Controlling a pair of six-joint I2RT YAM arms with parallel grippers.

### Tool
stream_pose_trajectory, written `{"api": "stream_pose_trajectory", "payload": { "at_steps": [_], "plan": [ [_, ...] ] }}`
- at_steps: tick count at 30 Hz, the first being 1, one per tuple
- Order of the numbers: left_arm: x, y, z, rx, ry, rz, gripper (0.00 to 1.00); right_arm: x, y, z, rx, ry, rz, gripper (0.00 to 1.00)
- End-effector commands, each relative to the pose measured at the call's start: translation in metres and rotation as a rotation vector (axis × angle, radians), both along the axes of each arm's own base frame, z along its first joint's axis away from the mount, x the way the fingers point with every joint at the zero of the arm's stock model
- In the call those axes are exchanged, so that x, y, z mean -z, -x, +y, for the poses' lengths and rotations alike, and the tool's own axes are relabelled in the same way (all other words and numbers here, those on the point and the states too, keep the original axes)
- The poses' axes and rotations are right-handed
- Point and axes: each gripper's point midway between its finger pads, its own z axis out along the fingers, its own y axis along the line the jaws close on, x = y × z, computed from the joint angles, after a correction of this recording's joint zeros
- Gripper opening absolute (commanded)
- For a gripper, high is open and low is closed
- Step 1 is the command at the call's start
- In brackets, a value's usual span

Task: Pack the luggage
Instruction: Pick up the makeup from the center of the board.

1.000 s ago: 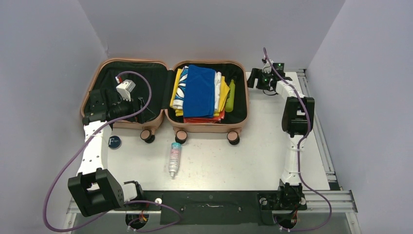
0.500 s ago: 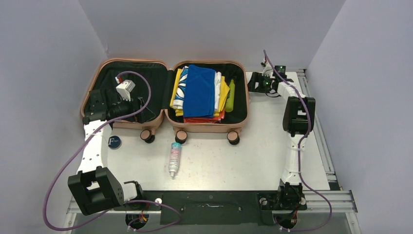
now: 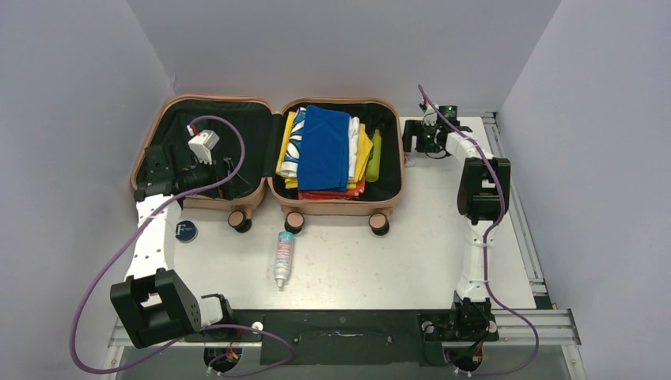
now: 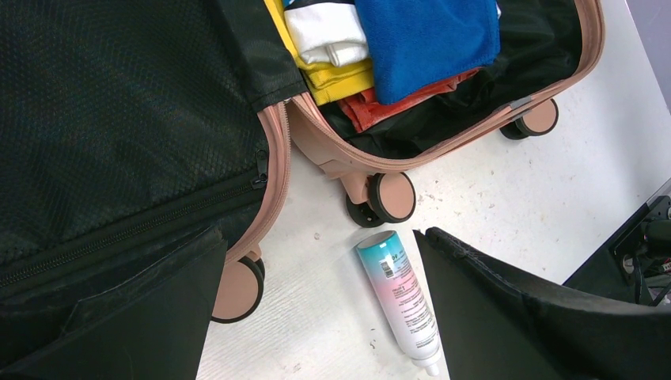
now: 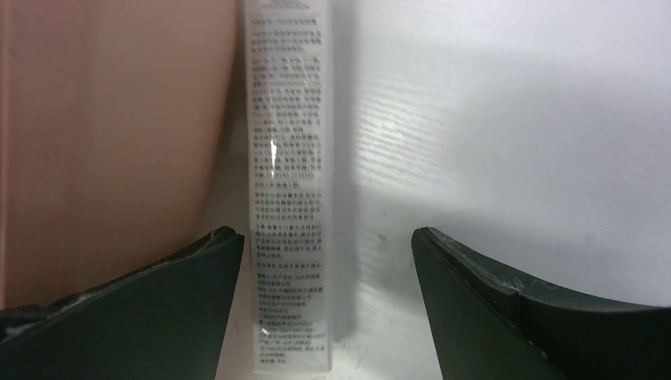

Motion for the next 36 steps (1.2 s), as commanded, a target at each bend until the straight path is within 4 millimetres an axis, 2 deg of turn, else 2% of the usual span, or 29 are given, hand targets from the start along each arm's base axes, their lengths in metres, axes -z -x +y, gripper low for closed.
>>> {"api": "stream_pose_trajectory", "payload": {
  "at_steps": [1, 4, 8, 14, 18, 20, 21, 22, 23, 25, 26, 28, 29, 31, 36],
  "plan": [
    [-0.009, -0.006, 0.001, 0.01, 0.007, -0.055, 0.96, 0.038, 0.052, -0.04, 0.147, 0.162, 0.211, 0.82],
    [-0.009, -0.006, 0.0, 0.015, 0.014, -0.053, 0.96, 0.028, 0.056, -0.062, 0.187, 0.174, 0.199, 0.81],
    [-0.007, -0.006, -0.001, 0.021, 0.022, -0.046, 0.96, 0.012, 0.056, -0.066, 0.149, 0.159, 0.144, 0.81],
    [-0.01, -0.005, -0.001, 0.022, 0.023, -0.053, 0.96, 0.007, 0.048, -0.037, -0.005, 0.096, 0.094, 0.81],
    [-0.012, -0.003, 0.0, 0.02, 0.025, -0.061, 0.96, 0.011, 0.042, -0.017, -0.08, 0.1, 0.078, 0.81],
    [-0.013, -0.003, 0.0, 0.02, 0.026, -0.063, 0.96, 0.015, 0.04, -0.014, -0.108, 0.112, 0.073, 0.81],
    [-0.013, -0.003, 0.0, 0.019, 0.027, -0.062, 0.96, 0.017, 0.041, 0.001, -0.14, 0.12, 0.074, 0.8],
    [-0.013, -0.003, 0.001, 0.018, 0.03, -0.062, 0.96, 0.018, 0.041, 0.003, -0.145, 0.127, 0.077, 0.79],
    [-0.013, -0.003, 0.001, 0.018, 0.032, -0.063, 0.96, 0.02, 0.041, 0.004, -0.144, 0.134, 0.079, 0.76],
    [-0.014, -0.002, 0.001, 0.017, 0.034, -0.063, 0.96, 0.022, 0.043, 0.002, -0.123, 0.148, 0.09, 0.64],
    [-0.014, -0.002, 0.001, 0.017, 0.035, -0.064, 0.96, 0.022, 0.044, -0.003, -0.104, 0.163, 0.094, 0.54],
    [-0.014, -0.002, 0.001, 0.019, 0.038, -0.063, 0.96, 0.022, 0.047, -0.019, -0.042, 0.218, 0.1, 0.28],
    [-0.014, -0.002, 0.001, 0.018, 0.038, -0.064, 0.96, 0.018, 0.048, -0.028, -0.004, 0.247, 0.096, 0.23],
    [-0.013, -0.002, 0.002, 0.019, 0.04, -0.063, 0.96, 0.014, 0.056, -0.043, 0.046, 0.266, 0.094, 0.21],
    [-0.013, -0.002, 0.0, 0.024, 0.046, -0.061, 0.96, -0.033, 0.068, -0.077, 0.156, 0.278, 0.022, 0.19]
  ]
}}
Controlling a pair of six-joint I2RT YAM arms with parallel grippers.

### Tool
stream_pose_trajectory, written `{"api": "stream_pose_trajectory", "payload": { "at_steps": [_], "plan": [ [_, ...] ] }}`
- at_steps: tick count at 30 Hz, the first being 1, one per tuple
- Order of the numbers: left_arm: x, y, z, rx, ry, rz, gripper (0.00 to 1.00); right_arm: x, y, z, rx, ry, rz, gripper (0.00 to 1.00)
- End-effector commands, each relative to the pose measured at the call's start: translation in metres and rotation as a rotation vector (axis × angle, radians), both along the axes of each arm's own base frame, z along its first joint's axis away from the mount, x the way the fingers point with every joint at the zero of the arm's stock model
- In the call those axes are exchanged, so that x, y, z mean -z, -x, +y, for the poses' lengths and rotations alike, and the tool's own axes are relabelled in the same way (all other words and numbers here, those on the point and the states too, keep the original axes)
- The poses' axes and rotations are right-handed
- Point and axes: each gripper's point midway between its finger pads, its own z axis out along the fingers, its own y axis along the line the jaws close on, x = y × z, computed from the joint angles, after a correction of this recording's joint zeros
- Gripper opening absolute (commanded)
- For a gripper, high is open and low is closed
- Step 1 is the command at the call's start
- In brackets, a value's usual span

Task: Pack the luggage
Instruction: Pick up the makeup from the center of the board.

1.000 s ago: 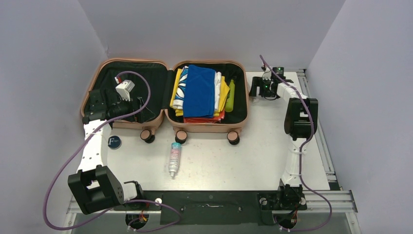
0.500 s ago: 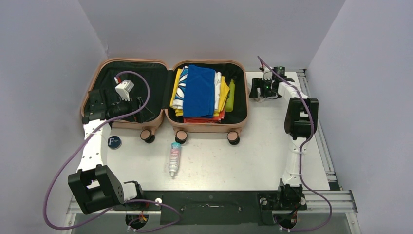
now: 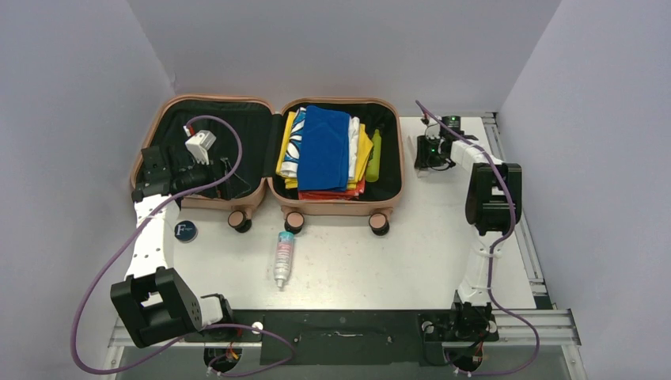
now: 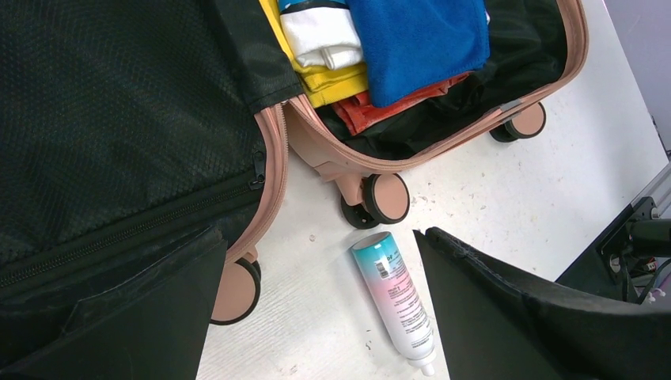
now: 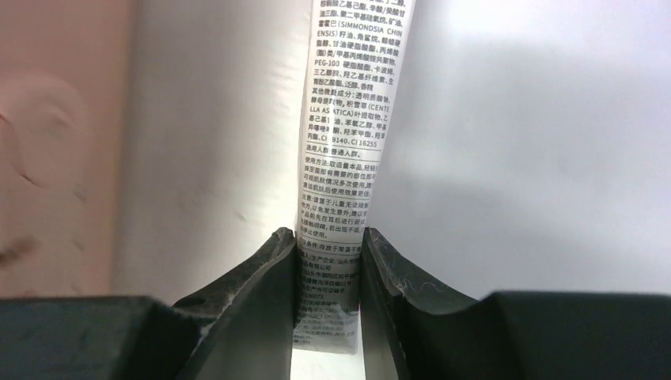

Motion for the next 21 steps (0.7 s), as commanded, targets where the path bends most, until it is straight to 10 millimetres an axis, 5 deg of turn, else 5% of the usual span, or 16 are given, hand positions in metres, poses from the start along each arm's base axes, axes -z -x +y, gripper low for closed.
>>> {"api": "stream_pose_trajectory", "payload": {
  "at_steps": [1, 8, 11, 13, 16, 21],
  "plan": [
    [-0.012, -0.002, -0.002, 0.02, 0.015, -0.06, 0.96, -0.049, 0.014, -0.052, 0.158, 0.067, -0.067, 0.19],
    [-0.013, -0.002, -0.003, 0.026, 0.024, -0.06, 0.96, -0.161, 0.018, -0.039, 0.195, -0.012, -0.29, 0.17],
    [-0.014, -0.001, -0.003, 0.026, 0.022, -0.065, 0.96, -0.202, 0.016, -0.018, 0.196, -0.058, -0.368, 0.16],
    [-0.014, 0.0, -0.003, 0.026, 0.02, -0.067, 0.96, -0.223, 0.017, 0.015, 0.154, -0.086, -0.41, 0.16],
    [-0.017, 0.0, -0.003, 0.024, 0.018, -0.075, 0.96, -0.24, 0.019, 0.058, 0.102, -0.122, -0.438, 0.16],
    [-0.016, 0.002, -0.003, 0.026, 0.02, -0.073, 0.96, -0.235, 0.019, 0.117, 0.038, -0.177, -0.434, 0.15]
  ]
}}
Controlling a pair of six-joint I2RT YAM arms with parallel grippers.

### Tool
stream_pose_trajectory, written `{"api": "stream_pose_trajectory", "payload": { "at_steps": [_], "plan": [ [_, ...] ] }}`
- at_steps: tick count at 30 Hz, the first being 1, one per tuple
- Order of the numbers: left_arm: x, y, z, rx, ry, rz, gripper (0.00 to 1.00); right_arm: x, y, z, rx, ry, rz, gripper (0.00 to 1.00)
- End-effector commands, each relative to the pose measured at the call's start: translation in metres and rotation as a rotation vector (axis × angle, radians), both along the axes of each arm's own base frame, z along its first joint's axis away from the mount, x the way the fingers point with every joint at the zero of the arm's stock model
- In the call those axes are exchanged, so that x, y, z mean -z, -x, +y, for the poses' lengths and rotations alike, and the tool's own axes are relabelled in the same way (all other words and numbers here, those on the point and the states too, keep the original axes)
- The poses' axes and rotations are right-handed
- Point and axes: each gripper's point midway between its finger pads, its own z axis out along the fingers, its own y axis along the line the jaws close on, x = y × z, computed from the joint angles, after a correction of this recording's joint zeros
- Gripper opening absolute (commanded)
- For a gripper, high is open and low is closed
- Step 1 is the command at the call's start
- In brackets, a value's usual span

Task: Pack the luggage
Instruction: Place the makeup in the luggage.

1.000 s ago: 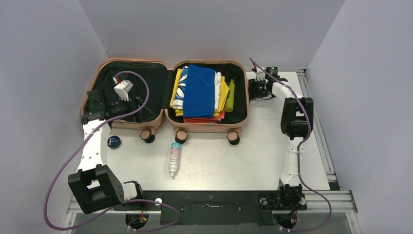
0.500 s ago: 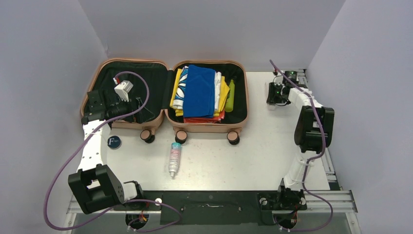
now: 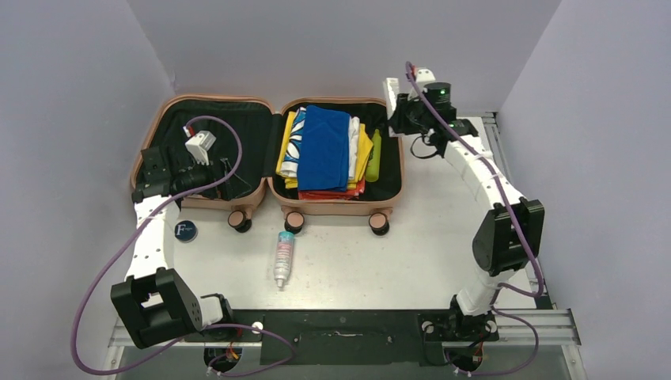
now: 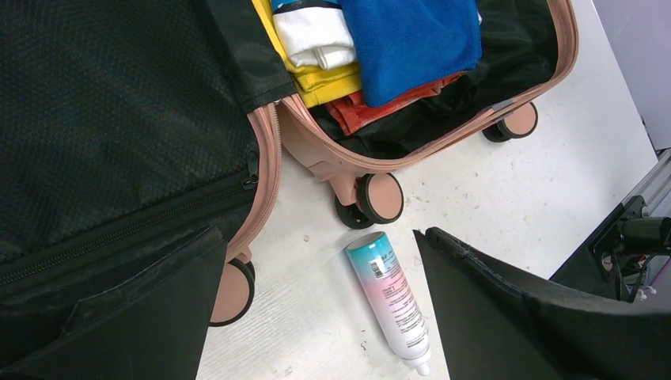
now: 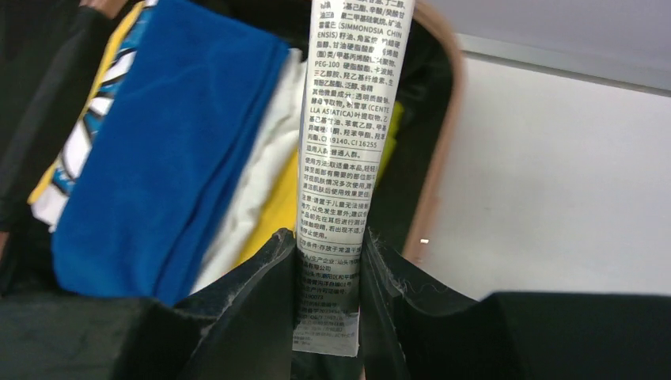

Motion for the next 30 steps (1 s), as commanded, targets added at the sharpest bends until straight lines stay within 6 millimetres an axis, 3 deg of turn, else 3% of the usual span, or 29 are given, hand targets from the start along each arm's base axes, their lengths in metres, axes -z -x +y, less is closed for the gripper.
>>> {"api": "stream_pose_trajectory", "payload": {
  "at_steps": [1, 4, 8, 13, 20, 23, 25, 30],
  "plan": [
    [-0.017, 0.0, 0.0, 0.018, 0.0, -0.077, 0.96, -0.006, -0.006, 0.039, -0.004, -0.043, -0.024, 0.15],
    [-0.016, 0.0, 0.002, 0.01, -0.013, -0.08, 0.96, 0.011, -0.005, 0.06, -0.021, -0.05, 0.006, 0.15],
    [-0.015, 0.0, 0.002, 0.007, -0.02, -0.079, 0.96, 0.039, -0.002, 0.071, -0.006, -0.046, 0.046, 0.14],
    [-0.014, 0.0, 0.002, 0.01, -0.021, -0.077, 0.96, 0.069, 0.0, 0.071, 0.016, -0.022, 0.099, 0.14],
    [-0.014, 0.002, 0.001, 0.022, -0.023, -0.075, 0.96, 0.094, 0.003, 0.063, 0.057, 0.002, 0.143, 0.16],
    [-0.013, 0.005, -0.004, 0.05, -0.077, -0.074, 0.96, 0.107, 0.007, 0.061, 0.074, 0.001, 0.175, 0.25],
    [-0.01, 0.007, -0.01, 0.072, -0.139, -0.07, 0.96, 0.111, 0.008, 0.061, 0.079, -0.001, 0.186, 0.36],
    [0.008, 0.028, -0.042, 0.225, -0.345, -0.068, 0.96, 0.099, 0.009, 0.06, 0.064, -0.02, 0.169, 0.56]
  ]
}}
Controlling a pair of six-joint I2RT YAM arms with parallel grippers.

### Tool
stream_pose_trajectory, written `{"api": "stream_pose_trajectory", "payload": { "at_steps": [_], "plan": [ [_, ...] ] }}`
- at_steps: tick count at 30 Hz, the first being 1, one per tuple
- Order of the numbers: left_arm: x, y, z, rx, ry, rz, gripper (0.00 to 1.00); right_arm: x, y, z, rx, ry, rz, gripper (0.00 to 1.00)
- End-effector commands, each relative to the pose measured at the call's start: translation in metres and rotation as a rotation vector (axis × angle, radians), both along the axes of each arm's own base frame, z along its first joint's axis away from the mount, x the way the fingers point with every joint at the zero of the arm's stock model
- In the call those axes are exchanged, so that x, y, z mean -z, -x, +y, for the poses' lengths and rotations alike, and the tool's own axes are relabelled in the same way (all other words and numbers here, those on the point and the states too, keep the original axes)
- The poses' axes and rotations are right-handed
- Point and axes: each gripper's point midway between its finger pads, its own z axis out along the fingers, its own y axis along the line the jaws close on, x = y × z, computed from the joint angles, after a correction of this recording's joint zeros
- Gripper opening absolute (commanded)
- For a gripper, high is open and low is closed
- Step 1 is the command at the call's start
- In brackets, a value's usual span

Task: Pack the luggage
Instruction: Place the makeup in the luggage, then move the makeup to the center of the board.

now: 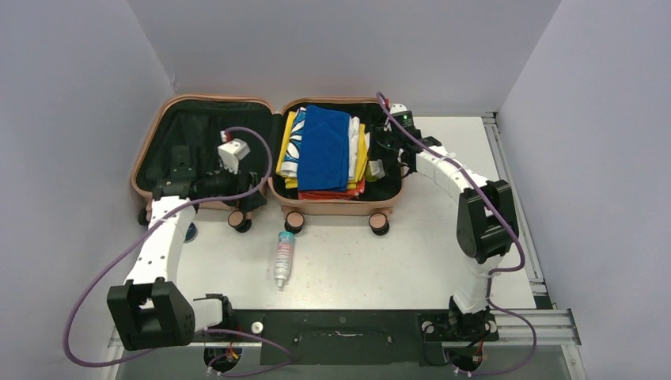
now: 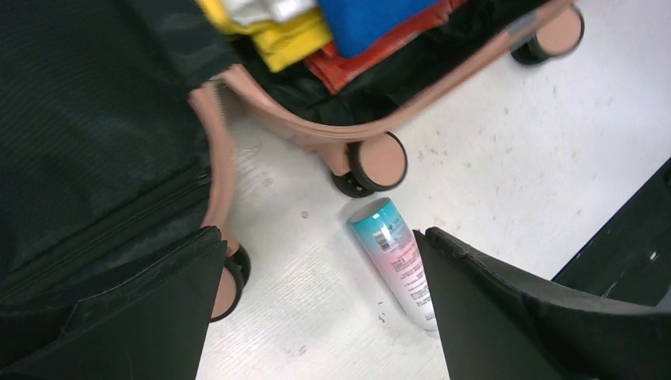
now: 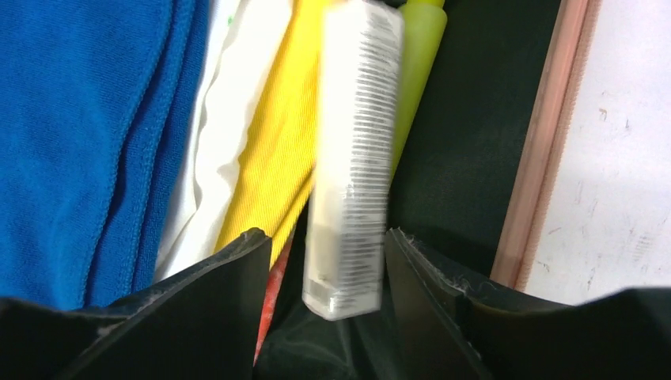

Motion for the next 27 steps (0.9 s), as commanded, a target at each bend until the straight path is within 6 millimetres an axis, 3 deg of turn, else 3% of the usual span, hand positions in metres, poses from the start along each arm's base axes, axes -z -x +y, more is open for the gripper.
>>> {"api": "stream_pose_trajectory", "payload": {
  "at_steps": [1, 7, 11, 17, 22, 27],
  "plan": [
    [-0.004, 0.021, -0.025, 0.154, -0.205, -0.069, 0.96, -0.031, -0.012, 0.001, -0.002, -0.039, -0.089, 0.59],
    [0.018, 0.047, -0.043, 0.261, -0.299, -0.007, 0.96, -0.077, -0.015, -0.012, -0.065, -0.024, -0.217, 0.64],
    [0.038, 0.064, -0.053, 0.323, -0.359, 0.074, 0.96, -0.099, -0.017, -0.048, -0.024, -0.015, -0.28, 0.65],
    [0.071, 0.093, -0.064, 0.415, -0.41, 0.224, 0.96, -0.115, -0.014, -0.109, 0.077, -0.05, -0.334, 0.65],
    [0.097, 0.109, -0.073, 0.494, -0.469, 0.311, 0.96, -0.128, -0.004, -0.129, 0.096, -0.045, -0.401, 0.66],
    [0.111, 0.104, -0.08, 0.44, -0.483, 0.467, 0.96, -0.138, -0.002, -0.14, 0.126, -0.03, -0.436, 0.66]
  ]
}}
